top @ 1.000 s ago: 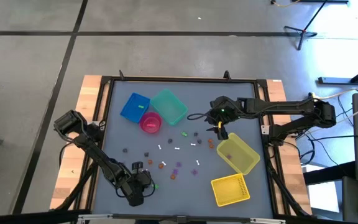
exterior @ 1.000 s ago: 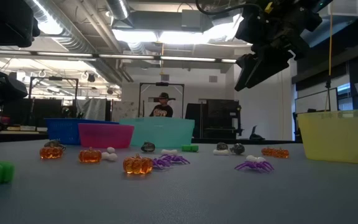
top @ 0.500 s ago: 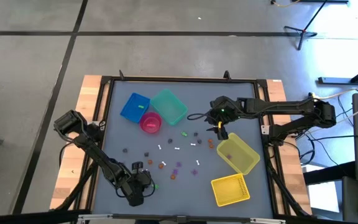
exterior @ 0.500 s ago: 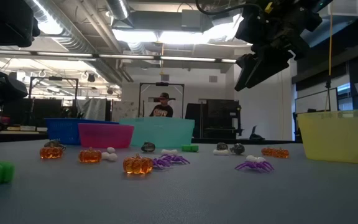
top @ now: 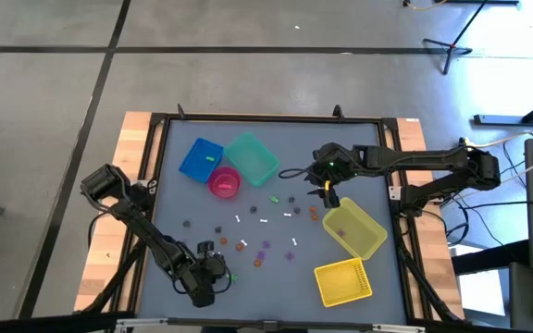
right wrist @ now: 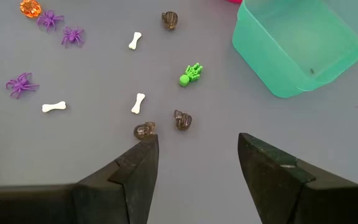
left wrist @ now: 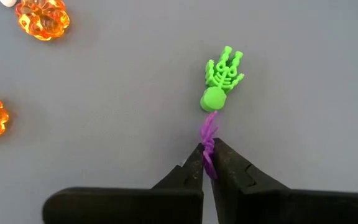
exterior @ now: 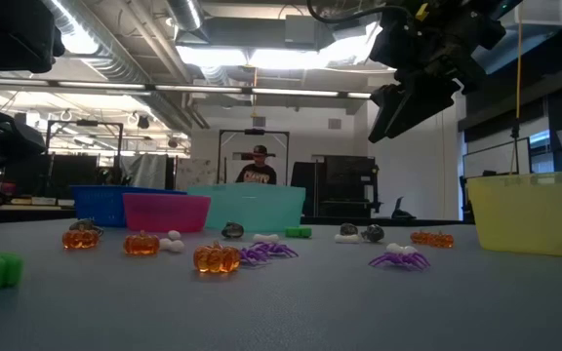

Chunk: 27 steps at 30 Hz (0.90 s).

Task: Sort Halloween decoration
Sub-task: Put the purple spider toy into the yellow bin

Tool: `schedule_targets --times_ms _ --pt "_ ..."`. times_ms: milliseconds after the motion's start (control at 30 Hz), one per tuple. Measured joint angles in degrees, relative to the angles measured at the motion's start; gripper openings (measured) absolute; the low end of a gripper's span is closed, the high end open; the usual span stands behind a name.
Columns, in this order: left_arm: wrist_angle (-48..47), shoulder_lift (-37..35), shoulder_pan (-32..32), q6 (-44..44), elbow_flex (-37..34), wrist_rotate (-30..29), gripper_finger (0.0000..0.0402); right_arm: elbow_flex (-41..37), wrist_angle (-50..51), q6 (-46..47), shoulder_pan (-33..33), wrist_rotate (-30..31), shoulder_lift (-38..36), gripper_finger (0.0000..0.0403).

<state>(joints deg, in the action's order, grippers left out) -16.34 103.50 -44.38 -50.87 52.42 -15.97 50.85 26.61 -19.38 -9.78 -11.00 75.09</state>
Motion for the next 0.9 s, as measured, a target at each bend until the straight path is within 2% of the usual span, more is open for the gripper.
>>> schedule_targets --times_ms 367,567,900 --pt "-0.46 -1.32 0.45 0.46 -0.07 -2.03 0.0 0.0 0.0 0.0 0.0 0.02 0.0 0.022" --pt "-1.34 -3.91 1.97 0.91 -0.24 -5.73 0.0 0.0 0.0 0.0 0.02 0.02 0.0 0.022" --pt "-0.75 -5.53 8.41 15.92 -0.13 -6.43 0.0 0.0 -0.57 0.0 0.02 -0.01 0.0 0.022"
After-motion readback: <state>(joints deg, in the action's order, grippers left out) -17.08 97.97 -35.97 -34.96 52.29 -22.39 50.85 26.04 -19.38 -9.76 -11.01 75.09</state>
